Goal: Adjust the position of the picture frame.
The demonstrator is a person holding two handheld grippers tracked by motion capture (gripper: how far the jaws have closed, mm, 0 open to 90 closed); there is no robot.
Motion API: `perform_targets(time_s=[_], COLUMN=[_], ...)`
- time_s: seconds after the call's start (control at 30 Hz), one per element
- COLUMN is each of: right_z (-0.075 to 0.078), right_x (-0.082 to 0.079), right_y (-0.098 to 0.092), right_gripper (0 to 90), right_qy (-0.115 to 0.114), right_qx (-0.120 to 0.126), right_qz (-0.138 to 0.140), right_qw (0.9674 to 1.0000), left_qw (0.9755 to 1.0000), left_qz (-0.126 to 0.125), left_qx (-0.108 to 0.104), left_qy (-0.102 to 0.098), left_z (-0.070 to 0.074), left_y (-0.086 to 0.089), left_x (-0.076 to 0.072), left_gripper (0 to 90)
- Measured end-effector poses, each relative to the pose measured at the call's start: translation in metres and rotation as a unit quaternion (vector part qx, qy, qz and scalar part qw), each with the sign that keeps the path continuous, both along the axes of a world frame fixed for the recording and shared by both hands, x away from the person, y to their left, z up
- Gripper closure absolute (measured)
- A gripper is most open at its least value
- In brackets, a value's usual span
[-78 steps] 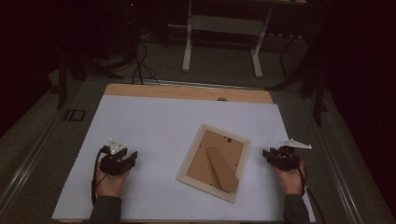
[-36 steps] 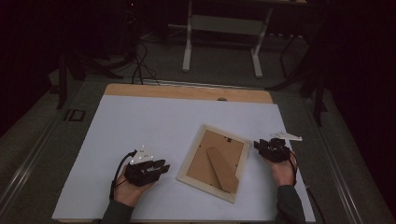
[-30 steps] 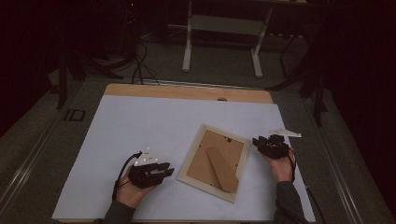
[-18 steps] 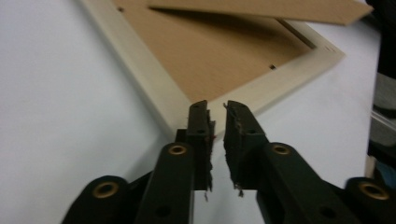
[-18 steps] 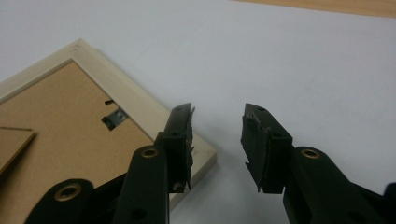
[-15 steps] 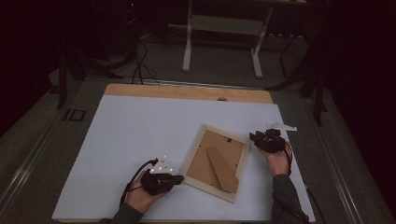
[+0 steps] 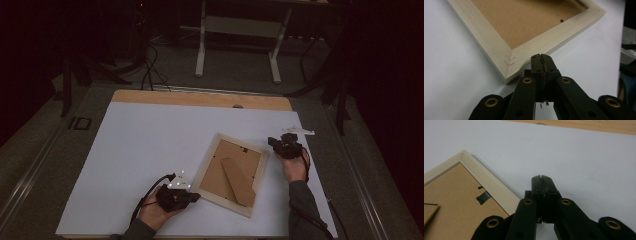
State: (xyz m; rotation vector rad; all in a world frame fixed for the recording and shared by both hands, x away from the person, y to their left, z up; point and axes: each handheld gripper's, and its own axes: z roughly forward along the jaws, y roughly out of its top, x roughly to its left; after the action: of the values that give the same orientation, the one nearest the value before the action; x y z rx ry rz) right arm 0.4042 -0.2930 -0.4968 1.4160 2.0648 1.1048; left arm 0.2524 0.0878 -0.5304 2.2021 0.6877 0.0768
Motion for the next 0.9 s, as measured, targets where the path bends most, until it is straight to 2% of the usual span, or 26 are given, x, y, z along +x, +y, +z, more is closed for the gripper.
perform_targets(time_s=[0.2, 0.47, 0.57, 0.9], right_z=[-0.001, -0.01, -0.011, -0.017], right_x=[0.006, 0.014, 0.015, 0.018], right_y=[0.006, 0.012, 0.013, 0.018], right_gripper=[89.6, 89.7, 89.8, 89.9], right_qy=[0.008, 0.03, 0.035, 0.053], right_qx=[-0.008, -0.014, -0.01, -0.02], right_qz=[0.002, 0.004, 0.009, 0.022], right_qw=[0.9999, 0.9994, 0.9993, 0.9982], left_qw=[0.9999, 0.9999, 0.9999, 1.0], left_qz=[-0.001, -0.001, 0.0, 0.001], left_qx=[0.014, 0.014, 0.011, 0.009], left_qy=[-0.001, 0.001, 0.001, -0.002], left_z=[-0.002, -0.003, -0.003, -0.003], left_y=[-0.003, -0.004, -0.004, -0.006], left_x=[-0.001, -0.001, -0.001, -0.001], left_gripper=[90.0, 90.0, 90.0, 90.0])
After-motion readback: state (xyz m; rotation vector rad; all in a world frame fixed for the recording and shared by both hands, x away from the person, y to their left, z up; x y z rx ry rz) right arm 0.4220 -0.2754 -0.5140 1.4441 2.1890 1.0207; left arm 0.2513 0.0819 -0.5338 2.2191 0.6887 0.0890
